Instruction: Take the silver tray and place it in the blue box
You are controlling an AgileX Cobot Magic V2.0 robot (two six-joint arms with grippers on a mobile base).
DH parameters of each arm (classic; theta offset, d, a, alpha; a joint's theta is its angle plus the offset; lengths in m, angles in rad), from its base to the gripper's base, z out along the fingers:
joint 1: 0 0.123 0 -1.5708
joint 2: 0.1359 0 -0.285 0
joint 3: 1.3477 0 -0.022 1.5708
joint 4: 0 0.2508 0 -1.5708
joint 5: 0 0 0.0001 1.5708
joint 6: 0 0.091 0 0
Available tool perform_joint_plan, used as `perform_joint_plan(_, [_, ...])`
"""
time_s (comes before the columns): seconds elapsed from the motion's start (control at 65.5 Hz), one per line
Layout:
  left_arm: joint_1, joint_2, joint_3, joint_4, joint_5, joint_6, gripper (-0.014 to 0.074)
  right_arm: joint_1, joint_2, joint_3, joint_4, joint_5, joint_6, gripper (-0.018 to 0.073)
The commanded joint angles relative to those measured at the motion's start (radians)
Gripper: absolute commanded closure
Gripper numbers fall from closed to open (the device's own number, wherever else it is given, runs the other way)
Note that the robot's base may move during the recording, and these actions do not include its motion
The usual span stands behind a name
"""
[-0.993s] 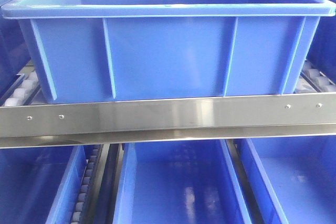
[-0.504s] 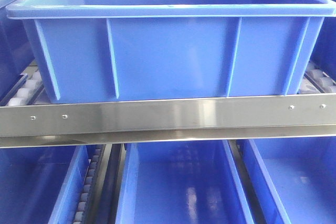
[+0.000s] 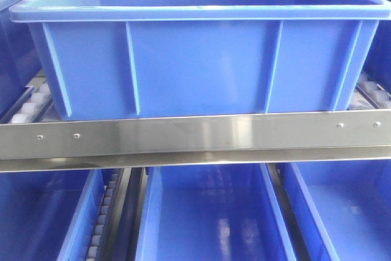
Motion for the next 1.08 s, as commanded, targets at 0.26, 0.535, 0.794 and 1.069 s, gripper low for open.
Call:
perform_joint_plan(0.26, [0.0, -0.017, 0.017, -0.012, -0.07, 0.0, 0.0603, -0.006, -0.02, -0.018, 0.003, -0.087, -0.009, 0.0507])
perform_joint_plan(0.535, [0.0, -0.017, 0.017, -0.012, -0.07, 0.0, 0.0603, -0.006, -0.02, -0.018, 0.003, -0.087, -0.009, 0.0507])
perform_joint_plan(0.794, [0.0, -0.017, 0.017, -0.012, -0.07, 0.0, 0.0603, -0.006, -0.02, -0.018, 0.003, -0.087, -0.009, 0.0507])
perform_joint_plan(1.069, [0.0, -0.017, 0.017, -0.012, -0.07, 0.0, 0.0603, -0.006, -0.02, -0.018, 0.003, -0.087, -0.009, 0.0507])
